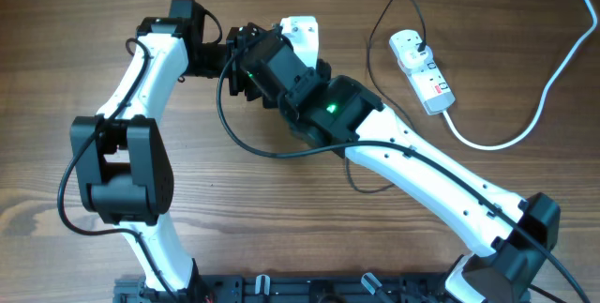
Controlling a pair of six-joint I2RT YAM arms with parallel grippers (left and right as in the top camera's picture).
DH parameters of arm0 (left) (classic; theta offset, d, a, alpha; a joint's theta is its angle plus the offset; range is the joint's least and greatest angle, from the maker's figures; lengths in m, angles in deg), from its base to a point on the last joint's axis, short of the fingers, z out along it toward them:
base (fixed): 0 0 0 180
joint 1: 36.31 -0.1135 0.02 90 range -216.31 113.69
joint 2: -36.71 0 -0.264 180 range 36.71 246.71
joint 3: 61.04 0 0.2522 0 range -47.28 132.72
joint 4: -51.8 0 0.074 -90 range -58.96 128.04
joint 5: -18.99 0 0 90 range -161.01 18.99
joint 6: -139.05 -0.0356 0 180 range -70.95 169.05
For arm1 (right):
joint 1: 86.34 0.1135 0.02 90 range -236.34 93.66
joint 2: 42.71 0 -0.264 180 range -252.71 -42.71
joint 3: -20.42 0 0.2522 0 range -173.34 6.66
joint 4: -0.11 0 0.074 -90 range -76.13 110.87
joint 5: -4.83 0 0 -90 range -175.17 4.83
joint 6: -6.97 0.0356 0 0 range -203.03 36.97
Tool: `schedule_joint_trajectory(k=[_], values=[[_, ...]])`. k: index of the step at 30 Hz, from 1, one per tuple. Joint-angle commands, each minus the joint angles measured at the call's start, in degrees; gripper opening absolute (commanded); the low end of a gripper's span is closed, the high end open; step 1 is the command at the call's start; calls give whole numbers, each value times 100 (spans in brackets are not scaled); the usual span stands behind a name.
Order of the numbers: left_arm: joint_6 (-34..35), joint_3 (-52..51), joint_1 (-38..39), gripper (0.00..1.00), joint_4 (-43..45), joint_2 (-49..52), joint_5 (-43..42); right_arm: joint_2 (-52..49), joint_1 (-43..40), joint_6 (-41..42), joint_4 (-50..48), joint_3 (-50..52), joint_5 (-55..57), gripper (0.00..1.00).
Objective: Plug charger to phone and switch on socket
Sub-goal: 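Reach the right gripper toward the black cable near the power strip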
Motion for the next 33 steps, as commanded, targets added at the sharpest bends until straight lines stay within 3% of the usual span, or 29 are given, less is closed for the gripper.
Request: schedule_joint_trajectory(k=[1, 6, 8, 9, 11, 15, 28, 31, 33], values=[[-7, 81, -13, 84, 24, -221, -195, 81, 7, 1663, -109, -85, 470, 4], [-4, 81, -39, 89, 111, -221, -192, 328, 7, 4638, -79, -85, 645, 5], [-4, 81, -57, 78, 109, -221, -195, 393, 7, 5591, -13, -85, 638, 5], [-4, 81, -61, 68, 109, -221, -192, 400, 9, 5862, -15, -85, 614, 5], [0, 81, -83, 59, 109, -221, -192, 400, 9, 6376, 0, -85, 457, 5], [68, 81, -98, 46, 105, -221, -195, 400, 9, 6623, 31, -85, 356, 5], [439, 81, -96, 43, 59, -221, -195, 289, 9, 7508, 101, -83, -57, 5], [439, 81, -96, 40, 61, -221, -195, 280, 9, 7512, 129, -83, -59, 5], [442, 81, -96, 31, 61, -221, -195, 280, 9, 7514, 120, -83, -79, 5]])
